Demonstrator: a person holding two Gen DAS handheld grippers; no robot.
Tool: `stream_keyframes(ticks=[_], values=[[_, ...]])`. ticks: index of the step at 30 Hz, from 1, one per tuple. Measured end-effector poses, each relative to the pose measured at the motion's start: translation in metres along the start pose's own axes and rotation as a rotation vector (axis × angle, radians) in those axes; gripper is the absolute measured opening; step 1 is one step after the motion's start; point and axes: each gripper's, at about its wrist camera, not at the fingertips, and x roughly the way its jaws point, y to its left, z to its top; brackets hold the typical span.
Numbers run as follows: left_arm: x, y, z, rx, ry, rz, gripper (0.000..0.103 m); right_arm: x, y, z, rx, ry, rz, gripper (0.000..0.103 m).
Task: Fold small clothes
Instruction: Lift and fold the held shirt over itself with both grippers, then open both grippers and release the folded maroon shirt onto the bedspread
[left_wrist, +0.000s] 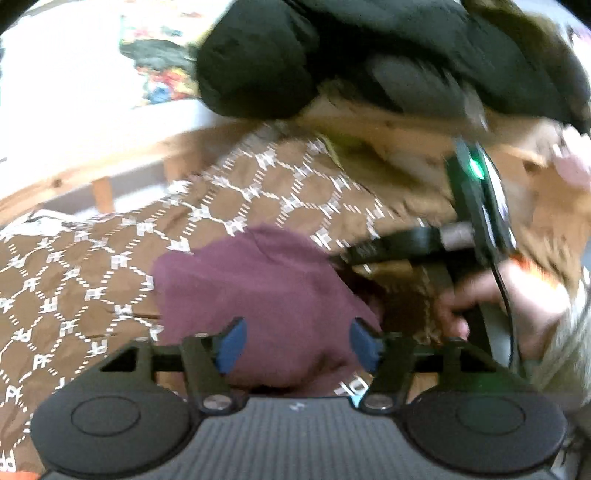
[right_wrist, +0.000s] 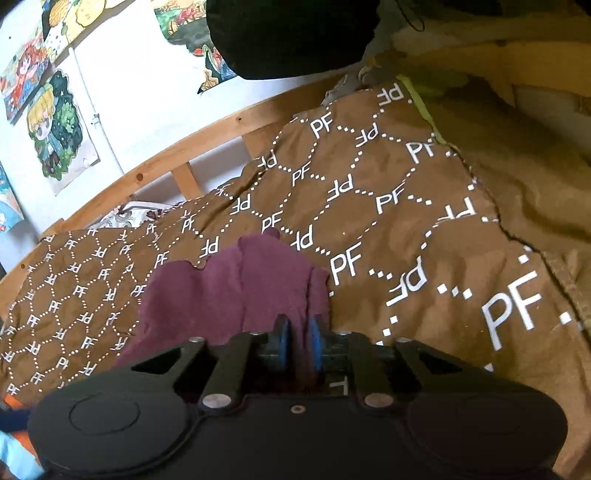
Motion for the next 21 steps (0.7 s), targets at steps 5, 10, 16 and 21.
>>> stream_keyframes(ticks=[5,10,16,21], values=[[-0.010,0.033,0.005,-0.140,-0.023,0.109,0.091,-0.013,0.006,0.004,-0.024,-0.018,-0.015,0.052],[0.004,0.063,-0.001,-0.265,0.074,0.223,0.096,-0.030,0.017,0.004,-0.036,-0.045,0.004,0.078],[0.018,0.089,-0.014,-0.395,0.172,0.201,0.096,-0.039,0.038,-0.004,-0.158,0.016,-0.012,0.098],[0.021,0.087,-0.022,-0.380,0.195,0.214,0.099,-0.038,0.054,-0.020,-0.315,0.102,-0.021,0.100]])
